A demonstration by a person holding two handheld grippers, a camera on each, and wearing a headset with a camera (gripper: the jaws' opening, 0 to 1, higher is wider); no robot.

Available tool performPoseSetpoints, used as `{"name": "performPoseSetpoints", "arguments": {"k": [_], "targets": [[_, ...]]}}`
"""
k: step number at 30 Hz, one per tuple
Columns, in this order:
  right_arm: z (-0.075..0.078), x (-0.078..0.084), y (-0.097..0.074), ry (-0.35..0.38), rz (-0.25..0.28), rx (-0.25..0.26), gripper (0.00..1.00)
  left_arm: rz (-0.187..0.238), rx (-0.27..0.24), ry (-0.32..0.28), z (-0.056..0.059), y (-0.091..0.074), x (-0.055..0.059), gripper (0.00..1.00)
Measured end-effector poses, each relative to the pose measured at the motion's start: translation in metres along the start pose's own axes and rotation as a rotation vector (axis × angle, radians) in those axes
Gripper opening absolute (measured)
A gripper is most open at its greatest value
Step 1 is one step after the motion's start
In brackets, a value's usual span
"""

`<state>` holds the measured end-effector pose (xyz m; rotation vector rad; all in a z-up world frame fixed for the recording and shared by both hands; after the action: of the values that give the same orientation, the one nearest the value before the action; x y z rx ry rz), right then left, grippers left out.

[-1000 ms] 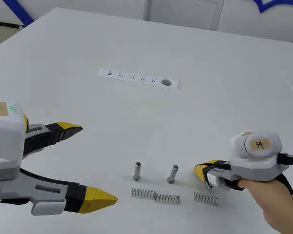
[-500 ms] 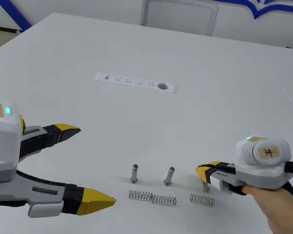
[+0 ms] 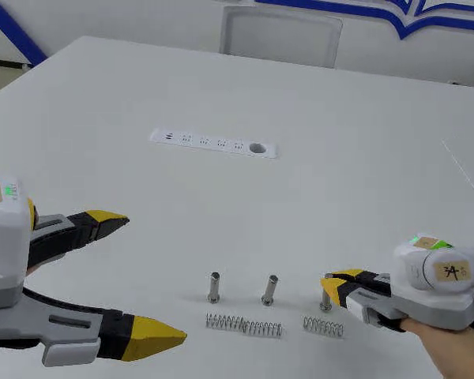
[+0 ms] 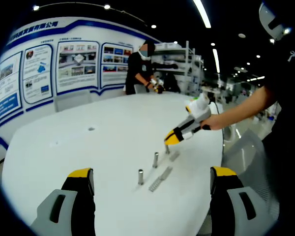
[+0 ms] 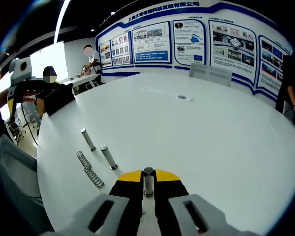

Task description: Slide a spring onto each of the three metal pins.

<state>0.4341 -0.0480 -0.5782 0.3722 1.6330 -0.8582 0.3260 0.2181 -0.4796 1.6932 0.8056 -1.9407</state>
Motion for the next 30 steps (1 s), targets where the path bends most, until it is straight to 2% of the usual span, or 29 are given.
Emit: {"name": "performPoseSetpoints", "arguments": {"k": [7,10,12,16,20,23,28,30], "targets": [[-0.002,0.004,-0.006,-0.004,0.026,-0.009,0.08,-0.005,0.001,0.002,0.002,-0.001,0.0,1.0],[-0.003,0.004,-0.005,-0.022,0.024,-0.016,0.08,-0.006,0.004,0.002,0.003,0.0,0.001,1.0],[-0.003,0.004,-0.005,0.023,0.017,-0.011,0.08,-0.006,0.005,0.003,0.003,0.0,0.001,1.0],[-0.003,0.003,-0.004,-0.022,0.004,-0.037,0.09,-0.012,0.012,0.006,0.004,0.0,0.001,1.0],[-0.002,0.001,-0.004,-0.009,-0.003,-0.05,0.09,-0.002,0.008,0.0,0.005,-0.001,0.001,1.0],[-0.002,-0.001,-0.006,-0.002,0.005,-0.05,0.13,0.016,0.0,-0.013,0.005,-0.001,0.0,1.0],[-0.001,-0.001,-0.016,0.001,0.014,-0.052,0.18,0.002,0.005,-0.008,0.005,-0.001,0.004,1.0],[-0.002,0.003,-0.021,-0.011,0.003,-0.086,0.2,-0.007,0.009,-0.006,0.006,-0.001,0.007,1.0]]}}
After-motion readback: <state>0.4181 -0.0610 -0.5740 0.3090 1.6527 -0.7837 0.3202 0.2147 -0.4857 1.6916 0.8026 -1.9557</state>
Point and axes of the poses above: the centre of the closed fingertips' face, and the gripper's own axes: y roughly forward along the fingers, z roughly to its right, x roughly out of its underside, the point moved 6 cm from there along -y, roughly backward along the fingers, and after that the axes turned 15 degrees about z, right-handed, at the moved point
